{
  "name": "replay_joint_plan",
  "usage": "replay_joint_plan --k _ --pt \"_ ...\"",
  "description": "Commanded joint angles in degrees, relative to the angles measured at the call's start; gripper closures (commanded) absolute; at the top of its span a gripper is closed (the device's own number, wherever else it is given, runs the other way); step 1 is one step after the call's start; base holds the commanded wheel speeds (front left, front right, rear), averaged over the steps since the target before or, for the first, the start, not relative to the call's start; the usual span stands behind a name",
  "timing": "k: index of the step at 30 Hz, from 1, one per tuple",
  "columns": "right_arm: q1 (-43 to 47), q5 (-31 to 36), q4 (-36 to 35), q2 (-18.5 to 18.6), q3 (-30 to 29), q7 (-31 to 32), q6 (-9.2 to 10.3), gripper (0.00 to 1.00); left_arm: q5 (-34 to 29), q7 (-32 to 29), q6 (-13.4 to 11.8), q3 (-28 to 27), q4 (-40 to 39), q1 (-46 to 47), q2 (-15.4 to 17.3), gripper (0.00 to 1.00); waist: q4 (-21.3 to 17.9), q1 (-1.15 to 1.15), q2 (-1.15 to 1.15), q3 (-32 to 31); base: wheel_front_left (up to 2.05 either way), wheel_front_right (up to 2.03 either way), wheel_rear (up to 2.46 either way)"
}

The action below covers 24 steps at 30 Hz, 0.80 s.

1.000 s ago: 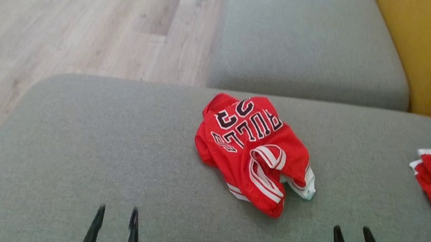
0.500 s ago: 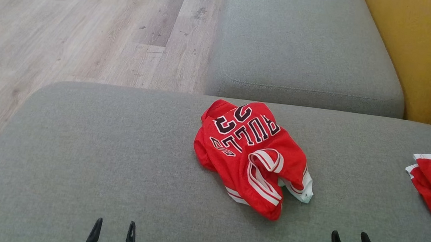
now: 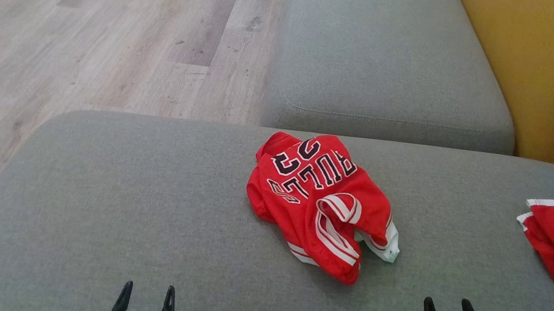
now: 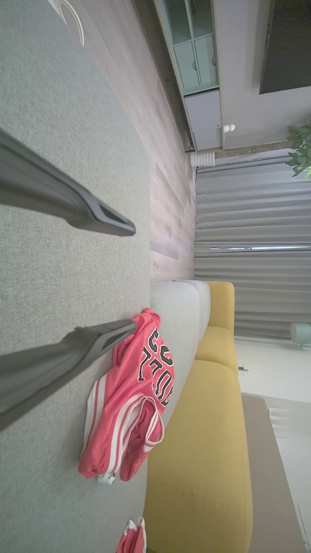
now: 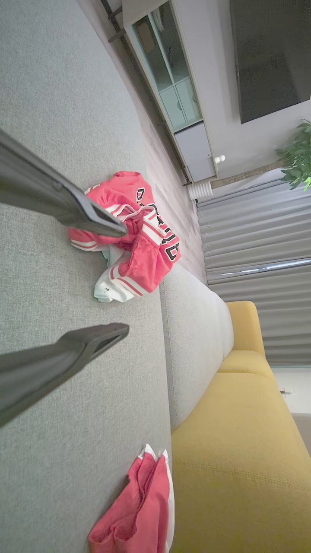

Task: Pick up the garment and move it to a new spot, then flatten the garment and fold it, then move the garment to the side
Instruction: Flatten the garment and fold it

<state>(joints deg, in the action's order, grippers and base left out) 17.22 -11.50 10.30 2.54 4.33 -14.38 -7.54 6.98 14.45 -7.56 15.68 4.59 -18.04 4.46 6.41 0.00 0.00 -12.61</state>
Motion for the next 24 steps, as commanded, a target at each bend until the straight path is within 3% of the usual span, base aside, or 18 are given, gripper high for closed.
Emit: replay_joint_plan --k 1,16,24 --pt "-2.0 0.5 -1.6 0.4 1.3 -0.6 0.05 0.0 -0.8 0.5 0.1 -1.6 -1.4 1.8 -1.3 0.0 0.0 0.0 0.0 0.0 0.0 0.0 0.0" --pt "-2.8 0.5 -1.8 0.7 1.8 -0.6 0.05 0.0 -2.5 0.5 0.5 -0.7 -1.3 2.6 -1.5 0.0 -2.0 0.0 0.0 1.4 0.0 0.0 0.0" --pt "-4.7 0.8 -3.0 2.1 3.2 -0.6 0.05 0.0 -6.3 0.5 2.5 5.4 2.2 12.5 -1.5 0.0 -8.3 0.0 0.0 5.4 0.0 0.0 0.0"
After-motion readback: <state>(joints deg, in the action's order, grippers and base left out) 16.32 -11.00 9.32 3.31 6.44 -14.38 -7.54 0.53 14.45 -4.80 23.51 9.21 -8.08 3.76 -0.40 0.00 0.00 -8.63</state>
